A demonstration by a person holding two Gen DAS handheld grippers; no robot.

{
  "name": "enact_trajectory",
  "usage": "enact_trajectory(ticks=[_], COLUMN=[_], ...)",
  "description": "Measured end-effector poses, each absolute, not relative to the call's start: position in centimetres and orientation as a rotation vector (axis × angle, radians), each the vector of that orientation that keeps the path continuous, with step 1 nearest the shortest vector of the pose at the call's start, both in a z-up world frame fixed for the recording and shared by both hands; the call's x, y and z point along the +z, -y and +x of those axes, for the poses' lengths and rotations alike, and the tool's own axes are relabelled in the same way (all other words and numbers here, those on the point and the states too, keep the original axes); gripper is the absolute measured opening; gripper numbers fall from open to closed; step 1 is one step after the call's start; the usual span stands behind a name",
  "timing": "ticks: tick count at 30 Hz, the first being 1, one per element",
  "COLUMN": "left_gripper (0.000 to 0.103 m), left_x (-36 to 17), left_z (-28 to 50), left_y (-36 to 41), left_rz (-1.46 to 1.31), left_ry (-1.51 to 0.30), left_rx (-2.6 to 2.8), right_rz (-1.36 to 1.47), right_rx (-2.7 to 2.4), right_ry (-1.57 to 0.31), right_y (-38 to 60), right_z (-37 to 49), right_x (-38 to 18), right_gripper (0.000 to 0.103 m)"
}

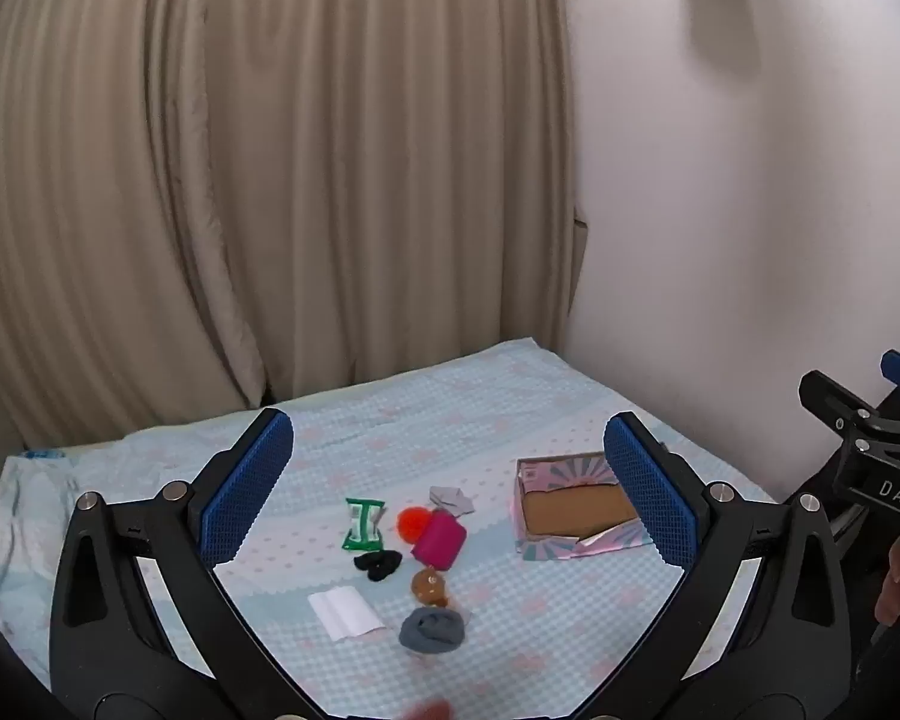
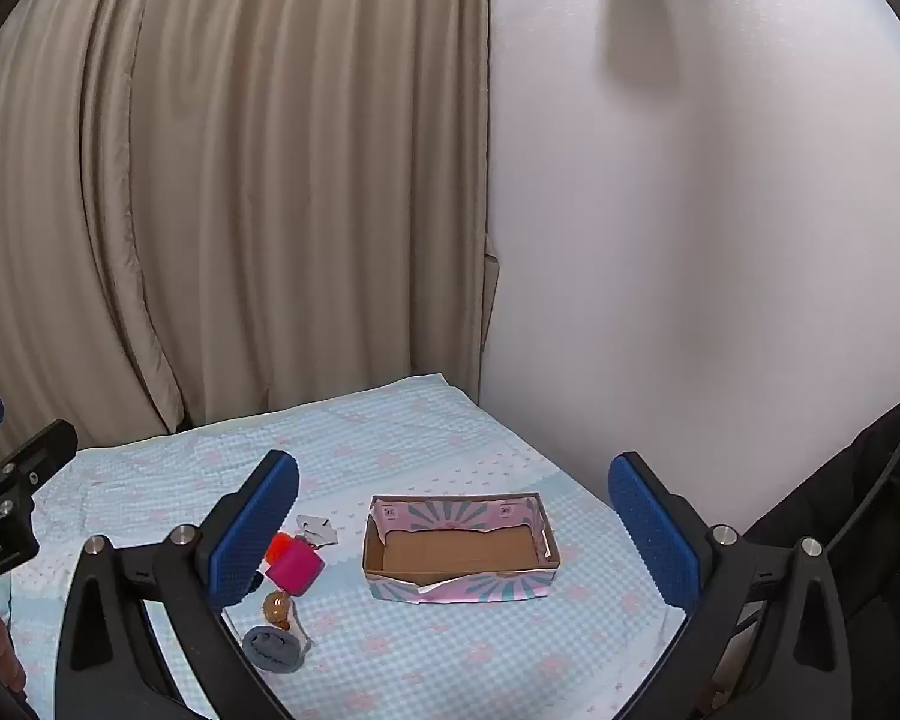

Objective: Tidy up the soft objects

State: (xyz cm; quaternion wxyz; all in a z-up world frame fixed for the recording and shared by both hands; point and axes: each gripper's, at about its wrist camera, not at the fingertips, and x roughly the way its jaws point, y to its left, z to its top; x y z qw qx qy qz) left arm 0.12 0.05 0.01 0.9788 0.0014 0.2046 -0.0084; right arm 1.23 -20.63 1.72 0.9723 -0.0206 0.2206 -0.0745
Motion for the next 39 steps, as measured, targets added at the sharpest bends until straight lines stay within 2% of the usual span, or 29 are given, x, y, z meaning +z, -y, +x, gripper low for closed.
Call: enact_trajectory(ticks=[5,13,39], left_gripper=[0.103,0.103,0.103], left_x=[0.0,0.0,0.3], left_z=[0.7,0.3,0.1], left_y=[-2.1,0.8,0.4], left_rz=[-0.050,0.017,-0.006], left_ry=[-0.410,-0.386,-0.372], left_rx=[-0.033,0.001,0.007], right_rz=[-0.037,-0.025,-0.026], right_rx=[-0.148,-0.144,-0.181], right_ry=[-0.438,-0.429,-0.431], right_y=[20.5,21.5,21.5], right_z=[1.3,1.5,1.8], right_x=[1.4,1.1,1.4], right_gripper=[0.103,0.103,0.103])
